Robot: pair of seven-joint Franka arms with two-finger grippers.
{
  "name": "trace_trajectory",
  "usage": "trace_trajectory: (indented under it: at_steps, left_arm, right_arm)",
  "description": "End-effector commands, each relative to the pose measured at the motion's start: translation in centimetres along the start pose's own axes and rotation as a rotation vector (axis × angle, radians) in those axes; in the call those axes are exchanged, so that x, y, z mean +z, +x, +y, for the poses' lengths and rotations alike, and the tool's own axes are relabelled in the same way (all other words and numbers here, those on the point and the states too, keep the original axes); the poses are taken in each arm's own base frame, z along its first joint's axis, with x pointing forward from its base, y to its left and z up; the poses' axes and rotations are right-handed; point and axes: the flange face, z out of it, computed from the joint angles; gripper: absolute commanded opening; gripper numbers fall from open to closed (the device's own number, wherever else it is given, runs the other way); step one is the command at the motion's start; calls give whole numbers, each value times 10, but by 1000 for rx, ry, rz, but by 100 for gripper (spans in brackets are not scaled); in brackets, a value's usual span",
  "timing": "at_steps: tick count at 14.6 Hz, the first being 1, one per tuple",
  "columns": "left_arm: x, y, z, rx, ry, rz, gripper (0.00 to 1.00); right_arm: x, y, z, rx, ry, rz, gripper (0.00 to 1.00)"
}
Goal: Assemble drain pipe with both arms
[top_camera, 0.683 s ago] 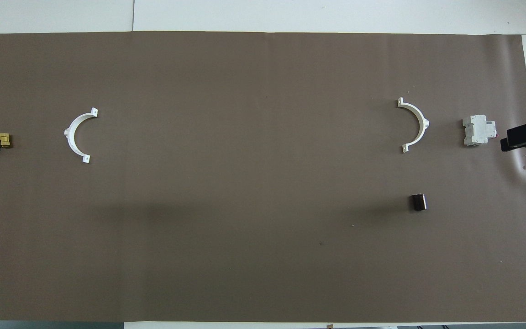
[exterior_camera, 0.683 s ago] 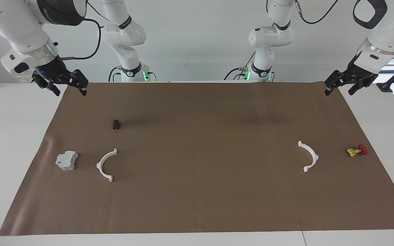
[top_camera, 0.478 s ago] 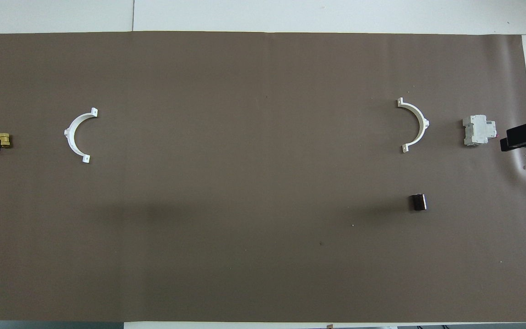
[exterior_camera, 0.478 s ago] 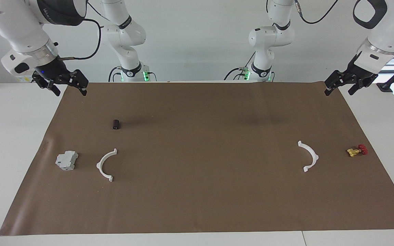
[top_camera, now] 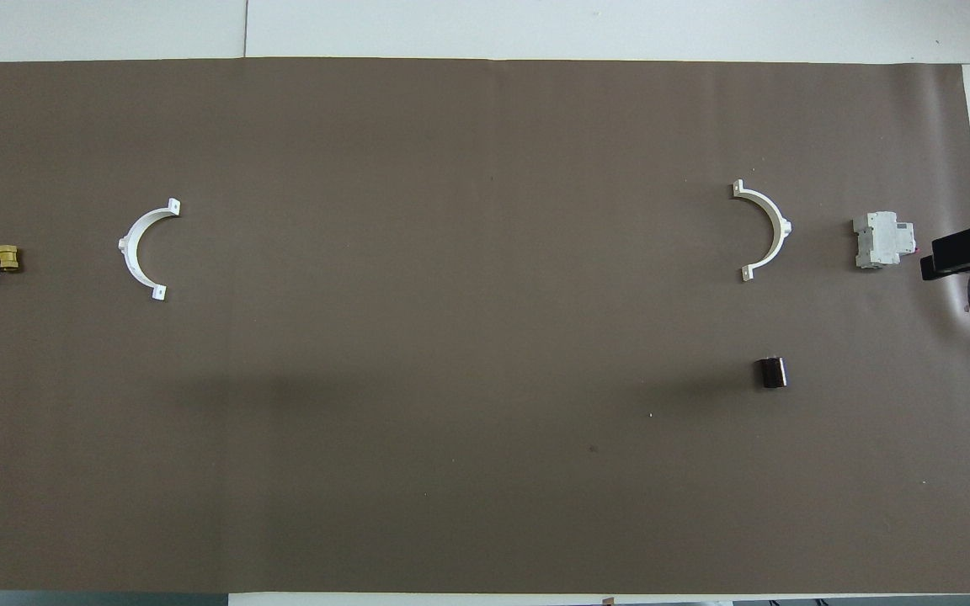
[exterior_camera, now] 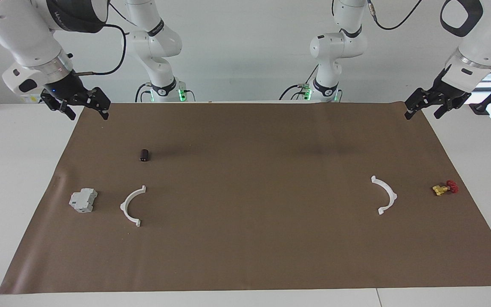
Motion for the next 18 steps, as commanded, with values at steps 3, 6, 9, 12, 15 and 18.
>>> trace_trajectory:
  at_steps: [3,6,9,12,15,18]
  left_arm:
    - [-2,-9,3,-4,15,6,100]
    - [-3,-10,5,-7,15,5,100]
    - [-1,-10,8,-5,14,-9,100]
    - [9,-7,12,8,18,36,100]
    - [39,3,15,19,21,58,100]
    - [83,9,13,21,25,97,100]
  right_arm:
    - [29,24,-17,-82,-18,75,100]
    - [89,72,-31,-105,-25,101,100]
    - [135,104,-27,-122,-42,130,100]
    - [188,125,-20,-124,-46,104,100]
    - [235,137,-14,-134,37,104,100]
    - [266,137,-10,-189,23,118,89]
